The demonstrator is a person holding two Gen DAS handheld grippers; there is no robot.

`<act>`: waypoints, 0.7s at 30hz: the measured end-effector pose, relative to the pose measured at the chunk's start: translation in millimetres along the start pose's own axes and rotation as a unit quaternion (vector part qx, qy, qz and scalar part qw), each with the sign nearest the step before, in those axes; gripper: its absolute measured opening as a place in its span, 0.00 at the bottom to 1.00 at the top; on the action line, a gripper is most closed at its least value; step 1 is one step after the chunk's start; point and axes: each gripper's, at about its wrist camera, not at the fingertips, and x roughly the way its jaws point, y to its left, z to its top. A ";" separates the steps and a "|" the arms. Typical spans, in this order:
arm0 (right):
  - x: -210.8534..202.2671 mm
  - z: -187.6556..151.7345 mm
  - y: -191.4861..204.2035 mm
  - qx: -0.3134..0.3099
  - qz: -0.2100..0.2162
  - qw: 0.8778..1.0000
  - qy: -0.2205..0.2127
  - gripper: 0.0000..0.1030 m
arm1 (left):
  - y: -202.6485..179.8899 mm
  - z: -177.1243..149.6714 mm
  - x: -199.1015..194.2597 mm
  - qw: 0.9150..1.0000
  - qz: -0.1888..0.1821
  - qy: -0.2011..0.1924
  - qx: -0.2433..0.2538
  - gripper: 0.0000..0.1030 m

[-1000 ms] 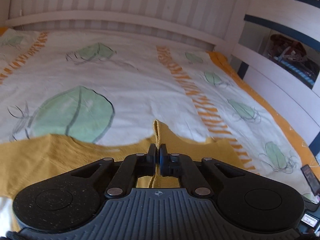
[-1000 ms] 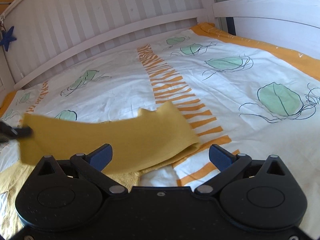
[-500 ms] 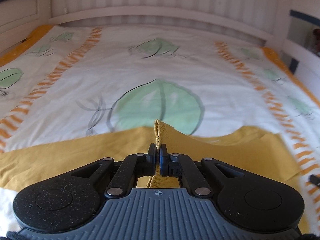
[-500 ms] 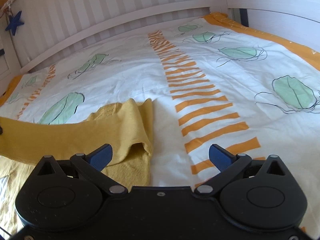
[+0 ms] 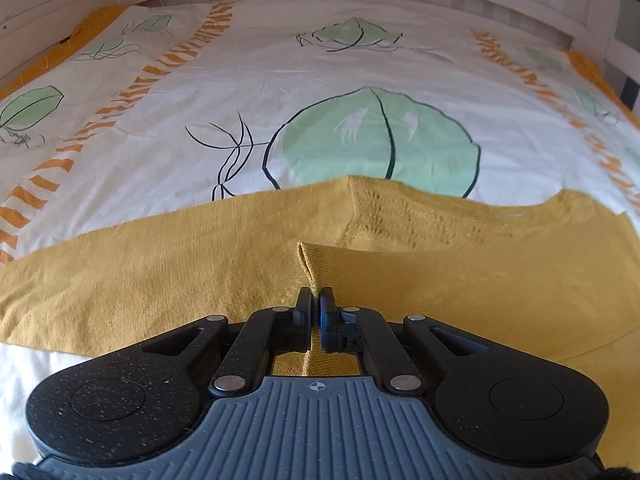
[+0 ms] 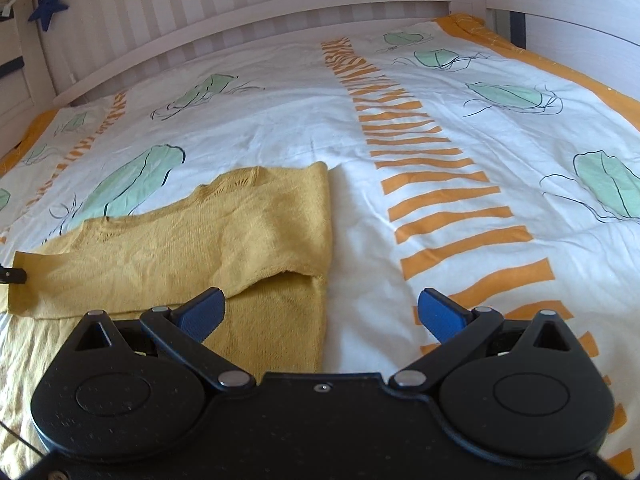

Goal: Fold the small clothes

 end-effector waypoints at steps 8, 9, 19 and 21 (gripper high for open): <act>5.7 -3.4 5.6 -0.012 0.002 1.000 0.013 0.99 | -2.2 -10.9 29.5 0.997 0.074 0.018 0.026 0.07; 6.3 -3.7 6.2 -0.015 0.004 1.000 0.015 0.99 | -1.0 -12.9 32.0 0.997 0.078 0.020 0.021 0.07; -0.9 2.4 -6.5 0.015 -0.013 0.999 -0.028 0.99 | 17.5 -32.3 -10.9 0.998 0.053 -0.019 -0.039 0.29; 2.6 2.2 -11.3 0.026 -0.016 0.999 -0.020 0.99 | 25.8 -38.8 -20.7 0.998 0.042 -0.020 -0.044 0.36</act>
